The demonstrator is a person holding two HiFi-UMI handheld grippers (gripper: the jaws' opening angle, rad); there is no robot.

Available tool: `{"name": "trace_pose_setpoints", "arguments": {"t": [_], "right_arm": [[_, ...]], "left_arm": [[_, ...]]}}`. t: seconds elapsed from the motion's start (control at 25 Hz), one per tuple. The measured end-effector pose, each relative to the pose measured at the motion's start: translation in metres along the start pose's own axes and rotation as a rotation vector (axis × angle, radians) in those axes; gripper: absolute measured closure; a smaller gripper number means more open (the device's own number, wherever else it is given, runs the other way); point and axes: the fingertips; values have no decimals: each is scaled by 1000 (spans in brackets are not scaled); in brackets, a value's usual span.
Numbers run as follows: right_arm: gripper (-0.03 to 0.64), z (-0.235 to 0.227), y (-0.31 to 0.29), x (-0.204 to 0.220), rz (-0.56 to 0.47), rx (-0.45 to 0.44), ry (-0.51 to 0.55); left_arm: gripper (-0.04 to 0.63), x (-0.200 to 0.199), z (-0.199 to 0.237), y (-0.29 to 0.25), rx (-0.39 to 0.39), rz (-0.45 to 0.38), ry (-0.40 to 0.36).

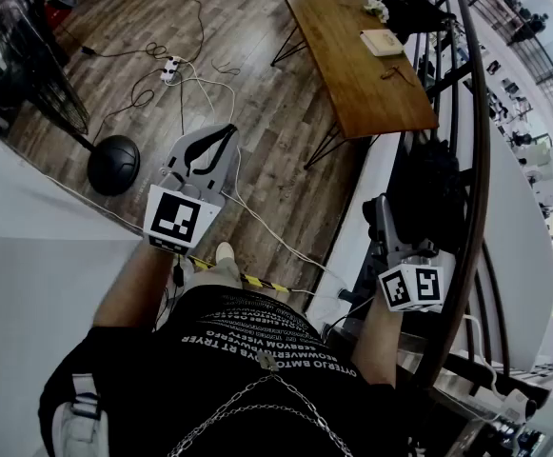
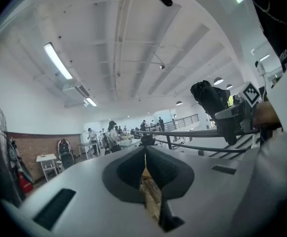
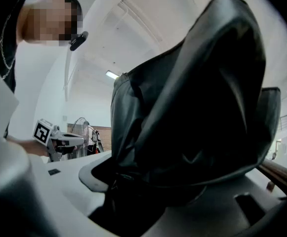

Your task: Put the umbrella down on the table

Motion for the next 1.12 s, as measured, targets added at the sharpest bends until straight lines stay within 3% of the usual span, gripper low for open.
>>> {"name": "trace_pose_setpoints", "arguments": {"t": [0.24,0.52,0.88,1.12], "right_arm": [[334,40,45,11,54,-73,84],[334,71,119,11,9,-73,12],[333,90,134,8,-36,-37,-15],[334,97,117,4,-43,-6,-25]], "left_arm": [[566,-36,-61,58,-1,-62,-37],[566,-53,-109,130,36,-81,-77],[566,-59,-89,142,17,-62,-118],[566,-54,-66,139,33,-65,-73]]}}
Point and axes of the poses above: the fingertips, and each gripper's own axes: y backward along the fingers, z to its left, x out of its underside, and after that the axes turned 14 degrees about -x, right-handed
